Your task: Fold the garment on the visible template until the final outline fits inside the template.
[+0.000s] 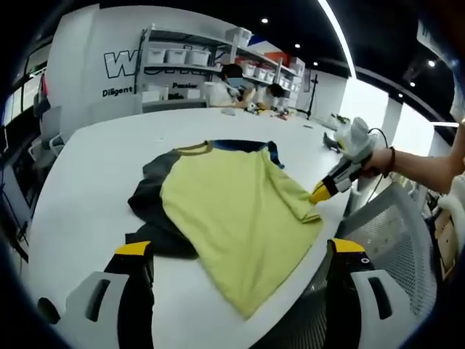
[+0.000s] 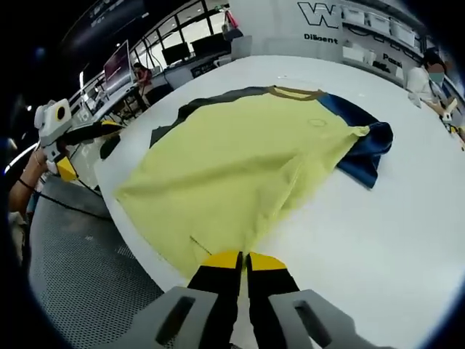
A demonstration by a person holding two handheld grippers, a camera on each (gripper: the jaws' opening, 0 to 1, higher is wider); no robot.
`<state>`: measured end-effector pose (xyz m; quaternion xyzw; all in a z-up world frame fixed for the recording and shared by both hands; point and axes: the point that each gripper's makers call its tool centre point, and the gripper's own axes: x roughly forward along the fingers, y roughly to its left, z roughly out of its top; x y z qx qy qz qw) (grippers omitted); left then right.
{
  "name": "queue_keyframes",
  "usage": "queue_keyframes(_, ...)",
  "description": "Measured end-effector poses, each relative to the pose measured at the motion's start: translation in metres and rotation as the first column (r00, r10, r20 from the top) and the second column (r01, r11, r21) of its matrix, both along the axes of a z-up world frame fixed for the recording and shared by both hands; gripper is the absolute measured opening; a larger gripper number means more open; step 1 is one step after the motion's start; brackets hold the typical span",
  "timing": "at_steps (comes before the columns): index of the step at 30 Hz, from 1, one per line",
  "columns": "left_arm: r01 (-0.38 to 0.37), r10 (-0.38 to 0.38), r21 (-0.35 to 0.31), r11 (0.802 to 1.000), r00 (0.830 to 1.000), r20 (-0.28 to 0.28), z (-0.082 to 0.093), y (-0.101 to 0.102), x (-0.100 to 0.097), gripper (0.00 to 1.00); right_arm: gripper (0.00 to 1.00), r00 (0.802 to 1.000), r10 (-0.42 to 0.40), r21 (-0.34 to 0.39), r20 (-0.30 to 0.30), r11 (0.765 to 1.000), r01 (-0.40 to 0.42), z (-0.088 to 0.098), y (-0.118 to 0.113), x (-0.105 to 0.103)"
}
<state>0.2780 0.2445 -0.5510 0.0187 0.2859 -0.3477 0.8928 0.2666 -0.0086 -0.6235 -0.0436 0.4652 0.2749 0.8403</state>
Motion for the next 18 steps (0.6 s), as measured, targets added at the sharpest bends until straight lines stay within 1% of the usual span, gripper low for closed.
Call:
queue_keyframes(2, -0.010, 0.010, 0.002, 1.000, 1.000, -0.001, -0.001, 0.004, 0.001, 0.99, 0.00, 1.000, 0.001, -0.021, -0.002, 1.000, -0.001, 0.001, -0.011, -0.006)
queue_keyframes(6, -0.023, 0.023, 0.006, 1.000, 1.000, -0.003, -0.002, 0.008, 0.003, 0.99, 0.00, 0.999, -0.022, -0.068, -0.040, 0.998, 0.019, -0.002, -0.030, -0.017)
queue_keyframes(8, -0.024, 0.025, 0.005, 1.000, 1.000, -0.007, -0.002, 0.008, 0.003, 0.99, 0.00, 0.999, -0.027, -0.070, -0.046, 0.997, 0.023, -0.002, -0.033, -0.018)
queue_keyframes(9, -0.025, 0.025, 0.002, 1.000, 1.000, -0.006, -0.002, 0.009, 0.003, 0.99, 0.00, 0.998, -0.047, -0.076, -0.051, 0.996, 0.043, -0.004, -0.041, -0.019)
queue_keyframes(11, -0.029, 0.029, 0.005, 1.000, 1.000, -0.009, -0.003, 0.010, 0.004, 0.99, 0.00, 0.996, -0.051, -0.089, -0.070, 0.995, 0.045, -0.006, -0.048, -0.022)
queue_keyframes(14, -0.033, 0.033, 0.008, 0.999, 0.999, -0.013, -0.003, 0.011, 0.004, 0.99, 0.00, 0.995, -0.063, -0.103, -0.079, 0.993, 0.054, -0.009, -0.058, -0.022)
queue_keyframes(16, -0.037, 0.037, 0.012, 0.999, 0.999, -0.010, -0.003, 0.011, 0.005, 0.98, 0.00, 0.991, -0.095, -0.117, -0.095, 0.990, 0.084, -0.012, -0.068, -0.023)
queue_keyframes(18, -0.044, 0.044, 0.017, 0.999, 0.999, -0.004, -0.003, 0.013, 0.007, 0.98, 0.00, 0.989, -0.101, -0.132, -0.105, 0.987, 0.087, -0.015, -0.075, -0.025)
